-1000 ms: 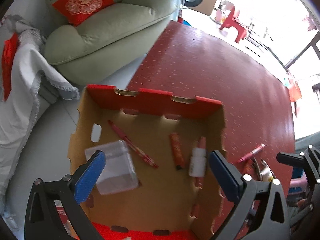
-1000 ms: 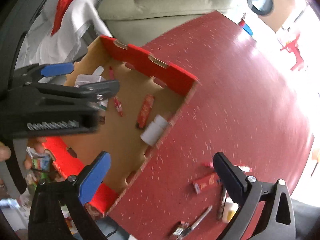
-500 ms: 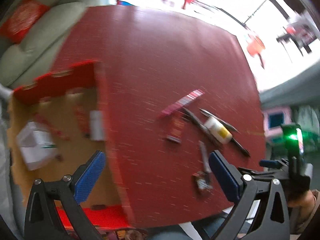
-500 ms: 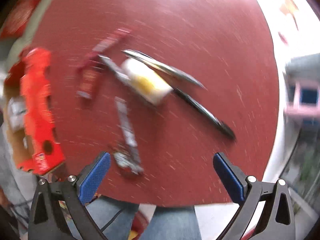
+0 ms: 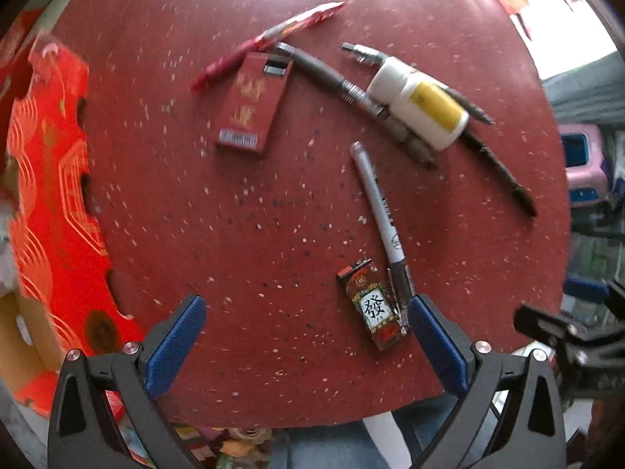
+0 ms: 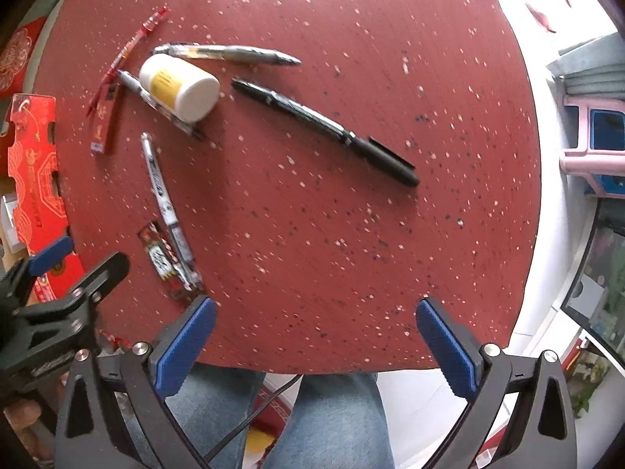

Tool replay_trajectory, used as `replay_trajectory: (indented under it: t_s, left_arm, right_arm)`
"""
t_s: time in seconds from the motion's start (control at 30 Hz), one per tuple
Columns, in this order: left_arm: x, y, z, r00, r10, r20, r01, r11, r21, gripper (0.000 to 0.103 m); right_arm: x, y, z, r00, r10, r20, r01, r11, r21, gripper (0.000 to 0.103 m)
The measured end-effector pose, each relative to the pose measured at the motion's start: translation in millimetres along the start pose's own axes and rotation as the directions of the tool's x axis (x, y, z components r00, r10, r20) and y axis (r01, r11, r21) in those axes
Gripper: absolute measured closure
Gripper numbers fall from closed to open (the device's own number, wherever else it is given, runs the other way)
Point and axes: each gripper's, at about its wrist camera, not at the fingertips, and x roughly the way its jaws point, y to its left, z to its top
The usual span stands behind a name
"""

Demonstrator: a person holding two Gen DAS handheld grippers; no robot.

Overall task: Organize rigid objects
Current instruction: 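Move both tools back over the table toward the remaining pens and packet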

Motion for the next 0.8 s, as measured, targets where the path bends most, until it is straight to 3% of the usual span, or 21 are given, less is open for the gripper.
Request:
replay_trajectory:
  t_s: [0.17,0.27,0.5,0.63,0.7,0.8]
  left_arm:
    - [21.0,0.7,-5.3,1.000,0.010,-0.010,-0.011,0.996,-0.084,0.000]
    - [29.9,0.5,-10.5,0.999,0.041,-0.014,-0.042,0.995,-0.088,0.000]
    - [31.5,7.7,-18.5,0.999,0.039,0.006,-0.038,0.994,-0.099,0.000]
    - [30.9,22.7,-17.2,0.991,0.135,0.012,-0.133,0.986,-0.099,0.000]
    - [31.8,32.4,-18.5,0.995,0.095,-0.004,-0.095,0.986,-0.140,0.000]
    - [31.4,31.9,-20.3,0.995,0.094,-0.014,-0.095,0.984,-0.152,0.000]
  right_arm:
    - [6.8,-8.1,-6.8,1.000,-0.006,-0.016,0.006,1.000,-0.016,0.000]
    - [8.7,-10.2,-8.4,1.000,-0.006,-0.021,0.006,1.000,-0.025,0.000]
    - [13.3,-1.5,-6.5,1.000,0.003,-0.022,-0.004,0.999,-0.045,0.000]
    - [12.8,0.6,-7.9,1.000,-0.002,0.005,0.002,0.998,-0.061,0.000]
    - [6.8,2.0,-5.9,1.000,-0.010,0.029,0.013,0.997,-0.077,0.000]
    - [4.5,2.4,6.8,0.997,-0.051,0.065,0.059,0.991,-0.119,0.000]
